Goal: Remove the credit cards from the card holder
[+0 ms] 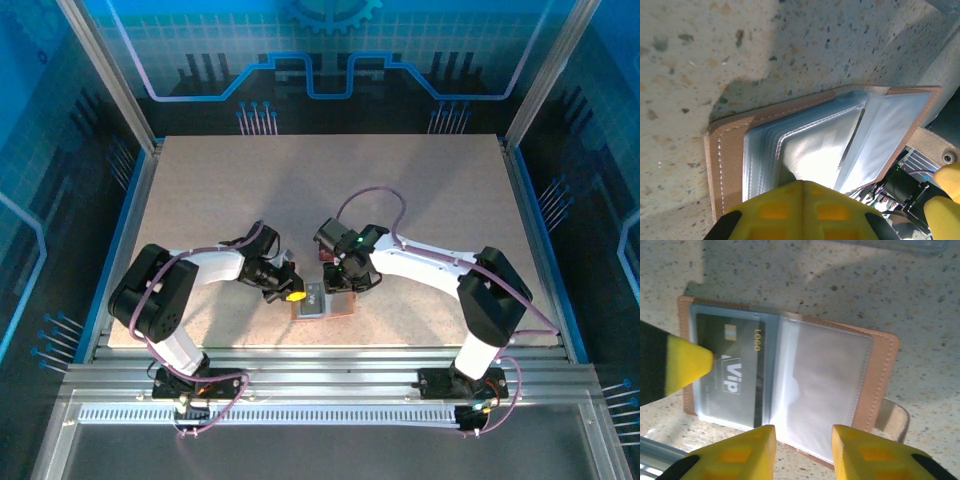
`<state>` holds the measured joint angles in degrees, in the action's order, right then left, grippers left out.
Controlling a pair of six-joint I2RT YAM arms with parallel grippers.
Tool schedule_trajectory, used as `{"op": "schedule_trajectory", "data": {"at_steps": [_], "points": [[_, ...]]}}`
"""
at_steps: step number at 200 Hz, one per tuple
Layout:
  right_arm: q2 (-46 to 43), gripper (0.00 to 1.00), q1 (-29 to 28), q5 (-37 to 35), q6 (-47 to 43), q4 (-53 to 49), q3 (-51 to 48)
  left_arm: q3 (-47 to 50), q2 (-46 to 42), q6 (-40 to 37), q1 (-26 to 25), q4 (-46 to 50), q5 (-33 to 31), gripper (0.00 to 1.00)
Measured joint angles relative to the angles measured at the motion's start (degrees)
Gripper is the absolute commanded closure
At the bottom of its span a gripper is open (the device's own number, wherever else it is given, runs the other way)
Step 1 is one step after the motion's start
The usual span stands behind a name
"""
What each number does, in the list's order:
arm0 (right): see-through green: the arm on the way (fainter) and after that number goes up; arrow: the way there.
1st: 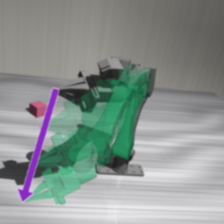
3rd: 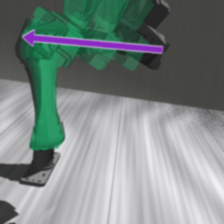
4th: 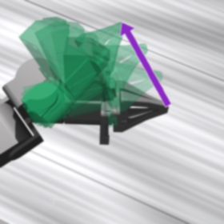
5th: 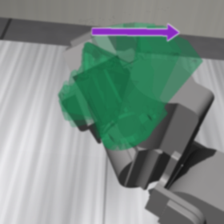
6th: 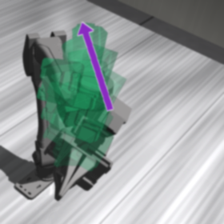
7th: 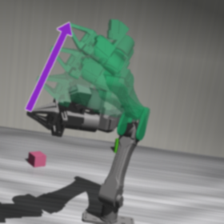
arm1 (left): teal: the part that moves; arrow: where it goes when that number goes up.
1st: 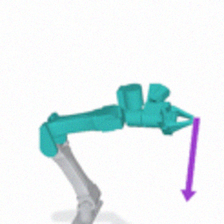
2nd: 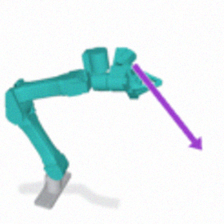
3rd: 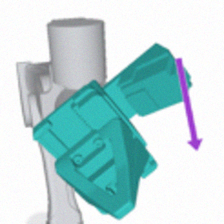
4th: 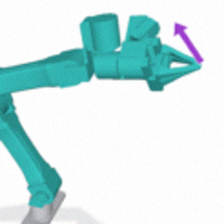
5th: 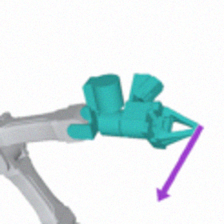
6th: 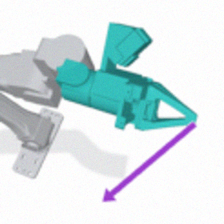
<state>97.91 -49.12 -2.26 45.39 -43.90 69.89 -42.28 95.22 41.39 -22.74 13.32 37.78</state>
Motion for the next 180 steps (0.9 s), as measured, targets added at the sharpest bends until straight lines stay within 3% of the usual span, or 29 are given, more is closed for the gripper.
{"op": "schedule_trajectory", "data": {"at_steps": [47, 115, 180], "points": [[0.7, 0.67, 0.1, -5.4, -0.5, -4.2, 0.6, 0.0, 0.0, 0.0, 0.0, 0.0, 0.0, 0.95], [0.7, 0.74, 3.8, -6.7, -0.7, -3.5, -5.5, 0.0, 0.0, 0.0, 0.0, 0.1, 0.0, 0.95], [0.7, 0.89, 6.8, -6.6, -1.8, 0.2, -10.0, 0.0, 0.0, -0.9, 0.0, 0.2, 0.0, 0.95]]}}
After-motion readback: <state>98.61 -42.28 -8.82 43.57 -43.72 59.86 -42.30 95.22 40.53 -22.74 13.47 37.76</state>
